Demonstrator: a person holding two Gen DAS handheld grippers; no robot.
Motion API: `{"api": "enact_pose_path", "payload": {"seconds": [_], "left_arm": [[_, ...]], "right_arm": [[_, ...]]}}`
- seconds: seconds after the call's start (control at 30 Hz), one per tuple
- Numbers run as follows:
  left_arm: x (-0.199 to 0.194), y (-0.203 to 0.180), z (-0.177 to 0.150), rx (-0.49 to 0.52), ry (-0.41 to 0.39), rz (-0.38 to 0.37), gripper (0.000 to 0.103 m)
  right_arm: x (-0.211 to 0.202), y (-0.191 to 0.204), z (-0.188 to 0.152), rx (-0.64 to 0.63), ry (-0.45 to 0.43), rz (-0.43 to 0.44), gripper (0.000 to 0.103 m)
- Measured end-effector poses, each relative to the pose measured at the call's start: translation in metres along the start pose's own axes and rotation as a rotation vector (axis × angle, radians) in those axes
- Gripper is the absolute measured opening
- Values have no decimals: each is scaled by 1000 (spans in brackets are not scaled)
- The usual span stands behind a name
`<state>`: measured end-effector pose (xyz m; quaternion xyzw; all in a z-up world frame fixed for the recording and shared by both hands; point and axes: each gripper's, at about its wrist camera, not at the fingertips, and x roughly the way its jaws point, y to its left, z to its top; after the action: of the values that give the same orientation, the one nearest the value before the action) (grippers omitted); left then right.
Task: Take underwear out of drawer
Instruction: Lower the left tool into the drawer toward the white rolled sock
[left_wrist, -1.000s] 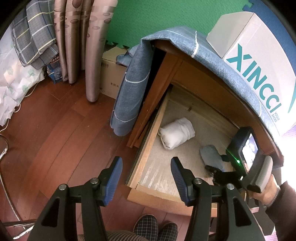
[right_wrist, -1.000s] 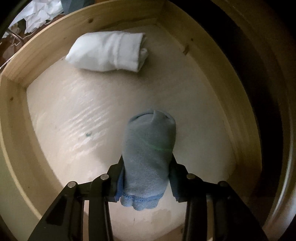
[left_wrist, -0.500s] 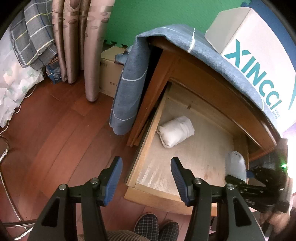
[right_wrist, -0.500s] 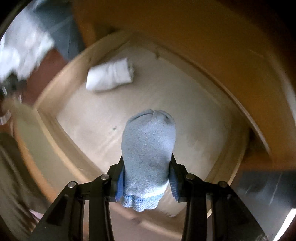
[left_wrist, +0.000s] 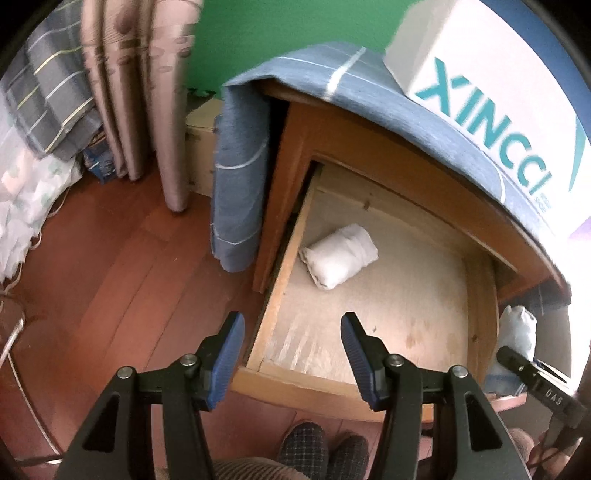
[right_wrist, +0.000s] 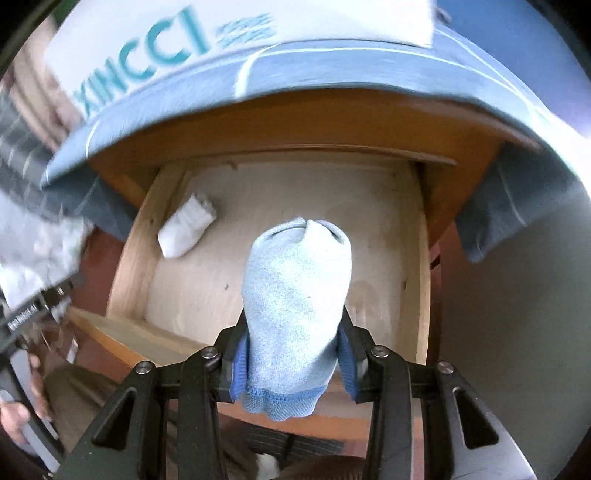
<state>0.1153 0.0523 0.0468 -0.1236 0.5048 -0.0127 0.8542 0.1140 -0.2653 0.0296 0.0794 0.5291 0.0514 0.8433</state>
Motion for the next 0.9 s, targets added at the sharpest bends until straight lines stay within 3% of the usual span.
{"api": "enact_pose_path", "payload": {"seconds": [0.23,0.37,0.47,0.9], "left_arm": [[-2,-31,9,207,-8,37,56],[8,-47,17,365,11,74,56],[21,-54,19,461,47,60,56],[91,-81,25,696,217,34,56]], "right_arm": [[2,-5,-4,38,-37,-8,37],[-3,-10,-4,60,-37,-2,38],[1,-11,-4,63,-32,8,39],[-13,-22,-7,92,-49,28,39]]}}
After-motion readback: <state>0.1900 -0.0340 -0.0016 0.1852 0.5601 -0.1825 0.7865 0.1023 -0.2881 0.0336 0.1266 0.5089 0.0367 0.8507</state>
